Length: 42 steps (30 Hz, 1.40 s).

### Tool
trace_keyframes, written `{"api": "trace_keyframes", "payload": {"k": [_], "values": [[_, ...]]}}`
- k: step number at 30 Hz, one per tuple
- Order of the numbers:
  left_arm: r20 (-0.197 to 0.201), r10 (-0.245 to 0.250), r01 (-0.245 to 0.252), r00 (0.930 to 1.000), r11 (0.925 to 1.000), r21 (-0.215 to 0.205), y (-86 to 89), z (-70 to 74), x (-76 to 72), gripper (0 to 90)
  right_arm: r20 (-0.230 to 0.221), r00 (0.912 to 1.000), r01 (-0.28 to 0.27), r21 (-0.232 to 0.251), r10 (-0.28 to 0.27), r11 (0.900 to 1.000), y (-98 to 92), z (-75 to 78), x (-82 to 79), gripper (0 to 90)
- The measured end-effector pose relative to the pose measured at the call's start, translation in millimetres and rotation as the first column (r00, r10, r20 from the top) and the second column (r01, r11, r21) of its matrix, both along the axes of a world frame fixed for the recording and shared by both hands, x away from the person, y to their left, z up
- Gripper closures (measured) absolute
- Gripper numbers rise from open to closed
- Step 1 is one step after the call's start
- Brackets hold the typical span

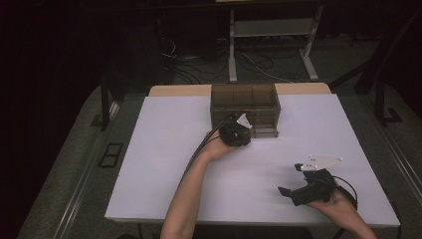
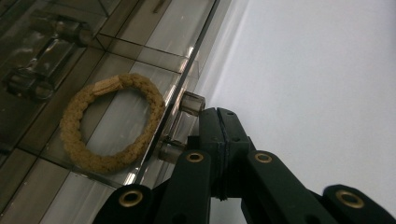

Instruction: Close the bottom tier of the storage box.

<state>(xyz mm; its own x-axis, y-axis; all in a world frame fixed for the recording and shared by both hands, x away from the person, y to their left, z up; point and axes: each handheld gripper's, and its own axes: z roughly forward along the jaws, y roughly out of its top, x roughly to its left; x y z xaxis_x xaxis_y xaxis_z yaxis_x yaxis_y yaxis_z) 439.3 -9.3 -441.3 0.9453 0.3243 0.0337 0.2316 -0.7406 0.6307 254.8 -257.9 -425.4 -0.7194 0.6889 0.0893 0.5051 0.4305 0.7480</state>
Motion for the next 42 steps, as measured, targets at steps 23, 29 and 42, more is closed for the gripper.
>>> {"api": "trace_keyframes", "payload": {"k": [23, 29, 42], "values": [[0.019, 0.069, -0.068, 0.9974, 0.9965, -0.048, 4.2, -4.5, 9.3, 88.7, 0.0, 1.0, 0.001, 0.001, -0.001, 1.0, -0.2, 0.1, 0.0, 0.1], [0.032, 0.079, -0.078, 0.9964, 0.996, -0.044, 4.5, -4.5, 9.8, 88.7, 0.001, 1.0, 0.001, 0.0, -0.001, 1.0, -0.5, 0.0, 0.0, 0.1], [0.045, 0.128, -0.125, 0.9907, 0.9901, -0.063, 3.7, -6.4, 12.0, 88.7, -0.001, 1.0, -0.002, -0.001, 0.002, 1.0, -0.2, -0.1, -0.1, 0.1]]}}
